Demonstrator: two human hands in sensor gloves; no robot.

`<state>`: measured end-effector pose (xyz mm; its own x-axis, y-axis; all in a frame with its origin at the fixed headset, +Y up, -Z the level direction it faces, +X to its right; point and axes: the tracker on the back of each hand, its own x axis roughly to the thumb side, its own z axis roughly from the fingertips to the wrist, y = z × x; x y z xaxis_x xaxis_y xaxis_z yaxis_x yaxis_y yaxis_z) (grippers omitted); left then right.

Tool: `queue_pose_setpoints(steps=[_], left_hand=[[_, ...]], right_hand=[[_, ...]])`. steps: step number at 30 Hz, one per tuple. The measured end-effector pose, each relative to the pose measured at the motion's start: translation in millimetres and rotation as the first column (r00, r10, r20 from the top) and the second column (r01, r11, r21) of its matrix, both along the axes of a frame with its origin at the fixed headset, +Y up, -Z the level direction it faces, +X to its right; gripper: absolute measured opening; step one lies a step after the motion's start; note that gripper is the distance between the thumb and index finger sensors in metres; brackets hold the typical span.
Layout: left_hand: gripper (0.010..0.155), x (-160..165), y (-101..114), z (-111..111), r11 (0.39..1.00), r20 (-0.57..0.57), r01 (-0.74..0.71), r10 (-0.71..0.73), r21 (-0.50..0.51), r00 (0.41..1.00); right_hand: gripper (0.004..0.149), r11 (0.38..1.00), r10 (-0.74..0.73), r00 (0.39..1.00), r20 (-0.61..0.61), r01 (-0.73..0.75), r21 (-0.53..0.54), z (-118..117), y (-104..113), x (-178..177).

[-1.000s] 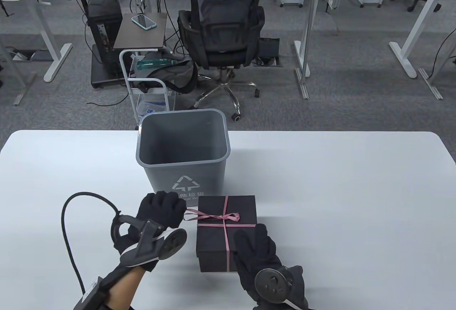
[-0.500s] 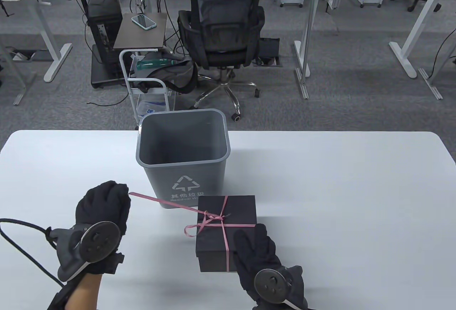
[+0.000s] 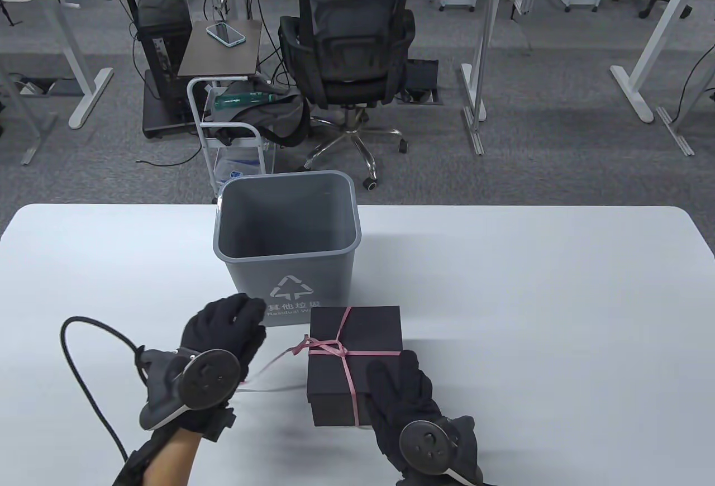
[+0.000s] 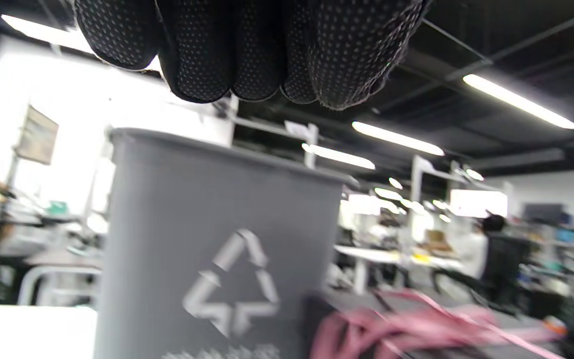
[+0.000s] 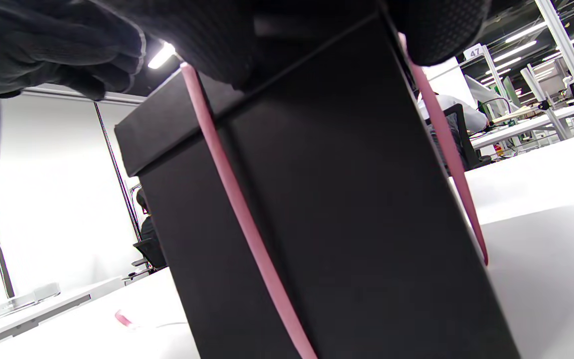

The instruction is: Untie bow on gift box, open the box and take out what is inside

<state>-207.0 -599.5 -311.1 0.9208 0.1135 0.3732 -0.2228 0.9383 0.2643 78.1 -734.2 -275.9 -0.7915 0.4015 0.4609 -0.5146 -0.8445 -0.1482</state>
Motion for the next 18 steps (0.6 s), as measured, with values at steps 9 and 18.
queue_pose_setpoints(steps=[9,18], left_hand=[[0.052,43.5,-26.9,-33.1,0.947,-0.018,0.201,-0.212,-0.251,0.977],[0.054,38.5,-56.4,-52.5,0.915,0.029,0.158,-0.159,-0.372,0.987]], right_hand=[[0.061,1.000,-0.002,1.000,-0.001,0.002,-0.002,-0.3,-0.4,0.4],[0.061,1.000,-0.006,1.000,-0.006,0.006,-0.008,-1.0,-0.4,0.1]])
